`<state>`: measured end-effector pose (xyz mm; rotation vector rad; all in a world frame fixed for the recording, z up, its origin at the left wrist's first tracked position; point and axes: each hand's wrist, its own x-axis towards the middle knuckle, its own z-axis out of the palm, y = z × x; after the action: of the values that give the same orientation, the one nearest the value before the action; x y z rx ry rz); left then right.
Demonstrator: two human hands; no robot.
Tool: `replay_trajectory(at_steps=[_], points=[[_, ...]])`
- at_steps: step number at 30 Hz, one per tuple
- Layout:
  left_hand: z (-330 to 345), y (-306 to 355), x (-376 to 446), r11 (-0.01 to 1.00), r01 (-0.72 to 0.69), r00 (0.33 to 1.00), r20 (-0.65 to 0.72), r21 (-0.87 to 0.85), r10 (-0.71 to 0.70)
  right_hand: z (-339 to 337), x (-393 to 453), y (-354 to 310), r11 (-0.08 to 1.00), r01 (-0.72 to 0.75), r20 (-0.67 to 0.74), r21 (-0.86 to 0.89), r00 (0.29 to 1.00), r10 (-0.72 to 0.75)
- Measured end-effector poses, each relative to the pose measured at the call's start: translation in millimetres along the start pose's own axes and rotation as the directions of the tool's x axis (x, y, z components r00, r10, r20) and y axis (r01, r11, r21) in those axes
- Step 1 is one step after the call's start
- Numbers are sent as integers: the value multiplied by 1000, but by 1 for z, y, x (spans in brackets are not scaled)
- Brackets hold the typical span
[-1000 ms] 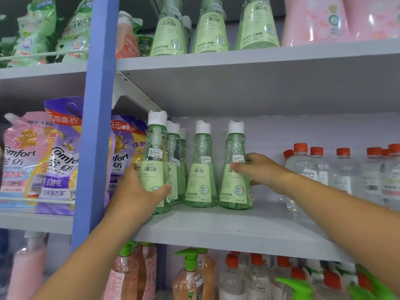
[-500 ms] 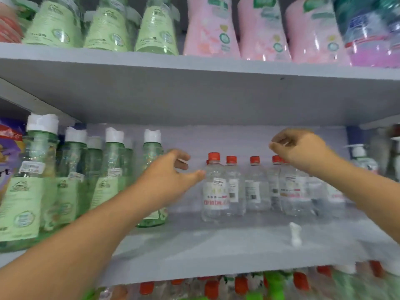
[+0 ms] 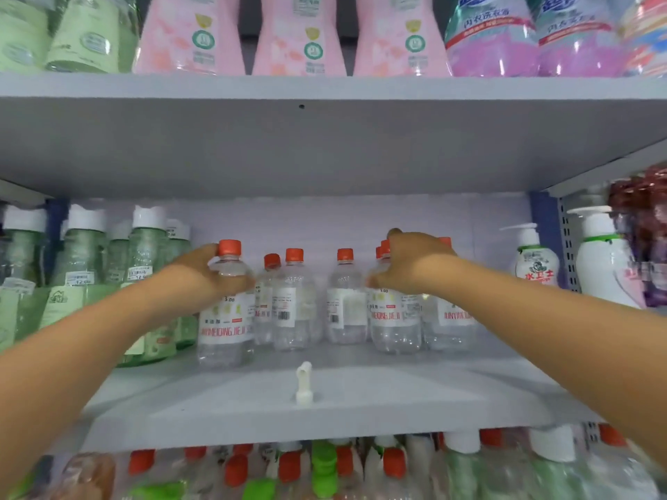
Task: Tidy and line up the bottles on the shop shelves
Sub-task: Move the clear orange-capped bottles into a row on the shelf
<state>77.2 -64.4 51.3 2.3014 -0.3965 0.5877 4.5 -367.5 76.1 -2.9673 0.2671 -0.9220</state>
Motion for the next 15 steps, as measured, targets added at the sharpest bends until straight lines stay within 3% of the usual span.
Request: replay_trajectory(at_steps=[6, 9, 11, 13, 15], points=[[-32, -8, -24, 994, 92, 991, -107, 63, -85, -30, -22, 33, 995, 63, 19, 78, 998, -65], [-39, -5, -26, 964, 158, 974, -192, 213, -117, -44, -38, 60, 988, 65, -30, 143, 998, -61], [-34, 0, -21, 931, 86, 960, -279, 355, 18, -52, -46, 77, 992, 61, -43, 114, 998, -56], [-21, 11, -15, 882, -117, 895, -337, 455, 293, -57, -49, 89, 997, 39, -37, 66, 999, -37], [-8, 34, -8, 885, -280, 873, -285, 373, 396, -57, -48, 98, 1000, -6, -34, -2, 999, 6]])
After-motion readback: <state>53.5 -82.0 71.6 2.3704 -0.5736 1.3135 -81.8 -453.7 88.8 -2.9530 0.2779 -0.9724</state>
